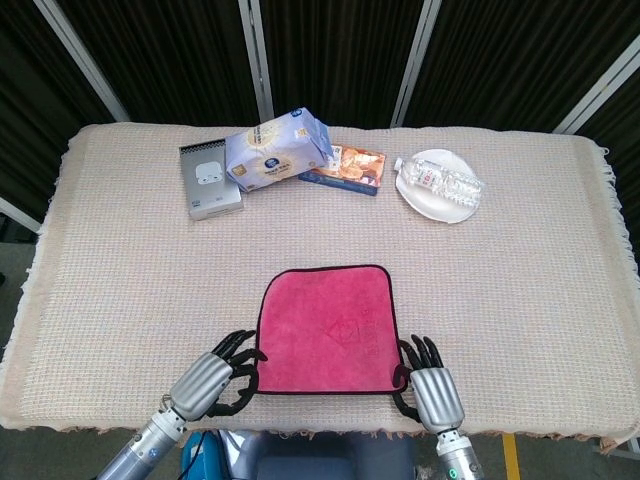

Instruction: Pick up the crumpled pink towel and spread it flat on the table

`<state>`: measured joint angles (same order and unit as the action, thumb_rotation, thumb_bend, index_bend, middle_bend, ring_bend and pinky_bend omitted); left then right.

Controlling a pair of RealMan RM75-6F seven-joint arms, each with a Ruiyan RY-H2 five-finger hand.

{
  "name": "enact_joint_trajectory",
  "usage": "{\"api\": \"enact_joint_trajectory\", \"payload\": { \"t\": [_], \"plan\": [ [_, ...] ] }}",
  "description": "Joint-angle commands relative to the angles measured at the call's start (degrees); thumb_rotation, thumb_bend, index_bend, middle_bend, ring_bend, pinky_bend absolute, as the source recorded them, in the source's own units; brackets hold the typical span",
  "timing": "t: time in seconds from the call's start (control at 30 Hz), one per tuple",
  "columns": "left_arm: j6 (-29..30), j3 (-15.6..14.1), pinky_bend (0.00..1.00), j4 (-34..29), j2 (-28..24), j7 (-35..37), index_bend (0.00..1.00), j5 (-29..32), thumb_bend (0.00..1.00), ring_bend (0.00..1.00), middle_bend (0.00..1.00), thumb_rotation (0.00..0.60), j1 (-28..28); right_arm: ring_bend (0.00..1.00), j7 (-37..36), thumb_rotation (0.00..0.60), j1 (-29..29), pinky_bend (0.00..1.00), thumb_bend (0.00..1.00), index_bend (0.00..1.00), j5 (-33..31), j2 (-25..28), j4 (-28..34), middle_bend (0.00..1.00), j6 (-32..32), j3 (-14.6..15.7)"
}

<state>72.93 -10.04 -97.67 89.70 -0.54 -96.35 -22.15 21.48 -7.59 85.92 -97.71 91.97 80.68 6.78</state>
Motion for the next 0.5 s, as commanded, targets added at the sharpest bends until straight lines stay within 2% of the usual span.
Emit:
{"api": "enact_joint_trajectory", "payload": {
  "t": [0.03, 0.5],
  "plan": [
    [-0.83, 0.05, 0.05, 0.20, 0.38, -0.25, 0.56, 0.52, 0.48, 0.03, 0.26, 0.600, -0.02, 0.00, -0.13, 0.600, 0.11, 0.00, 0.47, 0.71, -0.43, -0.18, -0.37, 0.18, -0.38, -0.21],
    [-3.28, -0.50, 0.05, 0.95, 1.74, -1.22, 0.56, 1.00, 0.48, 0.03, 0.26, 0.600, 0.24, 0.00, -0.79, 0.600, 0.71, 0.00, 0.47, 0.71, -0.22, -0.30, -0.98, 0.18, -1.18, -0.24]
  ]
}}
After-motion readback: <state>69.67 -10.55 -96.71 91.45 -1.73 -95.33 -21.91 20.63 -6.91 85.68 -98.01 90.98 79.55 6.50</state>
